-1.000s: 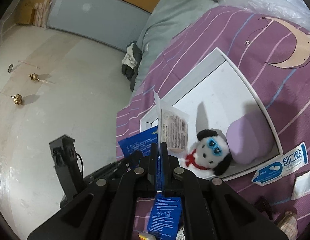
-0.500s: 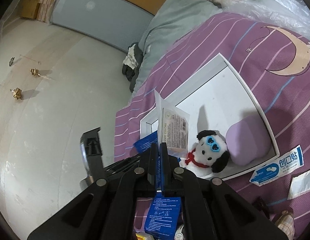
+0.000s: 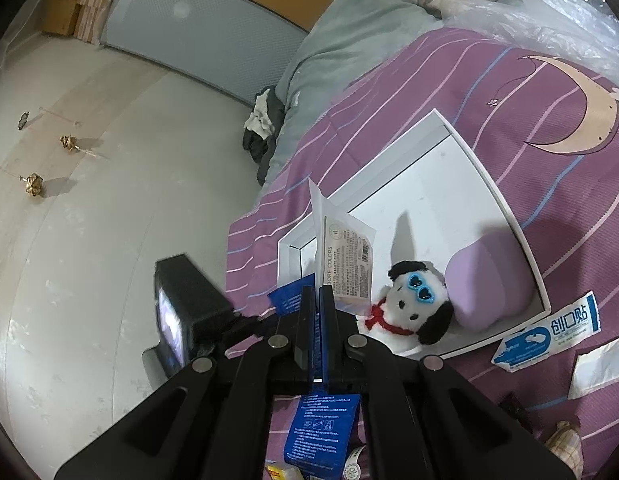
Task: Organize soft objects
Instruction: 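Open the left tool to release the blue packet flat inside the box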
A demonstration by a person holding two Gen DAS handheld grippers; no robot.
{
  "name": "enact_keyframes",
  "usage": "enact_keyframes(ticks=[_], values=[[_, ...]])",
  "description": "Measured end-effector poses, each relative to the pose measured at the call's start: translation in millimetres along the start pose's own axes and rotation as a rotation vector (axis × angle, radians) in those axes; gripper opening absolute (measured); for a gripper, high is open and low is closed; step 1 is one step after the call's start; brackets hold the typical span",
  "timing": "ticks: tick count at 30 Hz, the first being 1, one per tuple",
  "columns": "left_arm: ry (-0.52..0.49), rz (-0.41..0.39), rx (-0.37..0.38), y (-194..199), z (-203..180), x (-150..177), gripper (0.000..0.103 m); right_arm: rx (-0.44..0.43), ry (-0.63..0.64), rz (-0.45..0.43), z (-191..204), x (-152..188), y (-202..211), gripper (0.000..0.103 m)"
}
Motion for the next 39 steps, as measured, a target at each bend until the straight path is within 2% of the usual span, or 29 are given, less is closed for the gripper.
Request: enact_keyframes(ticks=[2, 3, 4, 6, 7, 12, 14, 15, 16, 17, 18, 19, 22, 24, 27, 35, 39], values=[[0.041, -0.008, 0.070, -4, 3, -5, 0.011, -0.002, 0.000, 0.002, -1, 1, 1, 0.000], [0.074, -0.014, 0.076, -5, 7, -5, 0.020, -0.002, 0.000, 0.003, -1, 0, 1, 0.000], [0.116, -0.014, 0.069, -5, 11, -5, 0.032, -0.001, -0.001, 0.002, -2, 0, 2, 0.000], [0.201, 0.004, 0.040, -6, 19, -1, 0.048, 0.002, 0.000, 0.005, -4, 0, 1, 0.000], [0.229, 0.004, 0.044, -3, 23, 1, 0.051, 0.001, -0.001, 0.007, -5, 0, 1, 0.000], [0.381, -0.053, 0.089, 19, 36, 11, 0.051, -0.003, -0.002, 0.015, -5, 1, -2, 0.000], [0.456, -0.120, 0.103, 28, 39, 10, 0.051, -0.005, 0.001, 0.013, -4, 1, -2, 0.000], [0.471, -0.145, 0.134, 31, 36, 9, 0.051, -0.006, 0.003, 0.010, -2, 0, -1, 0.000], [0.477, -0.151, 0.165, 29, 34, 6, 0.043, -0.006, 0.005, 0.007, -2, 0, -1, 0.000], [0.482, -0.137, 0.209, 24, 30, 3, 0.035, -0.006, 0.007, 0.004, -2, 0, 0, 0.000], [0.486, -0.121, 0.230, 17, 29, 0, 0.021, -0.005, 0.008, -0.001, -2, -1, 2, 0.000], [0.490, -0.098, 0.250, 9, 24, -6, 0.013, -0.004, 0.009, -0.004, -2, -1, 3, 0.000], [0.511, -0.054, 0.274, -17, 10, -12, 0.005, 0.000, 0.009, -0.017, -3, -1, 9, 0.000], [0.519, -0.079, 0.257, -12, 5, -11, 0.005, 0.002, 0.007, -0.024, -5, -1, 12, 0.000], [0.540, -0.052, 0.237, -11, 7, -9, 0.001, 0.011, -0.007, -0.034, -13, -3, 16, 0.000], [0.587, 0.009, 0.078, -9, 19, 25, 0.001, 0.006, -0.054, -0.081, -39, -13, 24, 0.000], [0.618, 0.013, 0.056, -7, 23, 30, 0.001, 0.022, -0.041, -0.062, -48, -20, 14, 0.000]])
Point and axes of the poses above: each gripper's, at about its wrist camera, not at the fingertips, and y roughly against the way its jaws point, z to its left, x to its underside, the point moved 2 cm from there along -y, roughly the way its jaws point, and after that the axes turned 5 degrees about y, right-handed, at the moved point
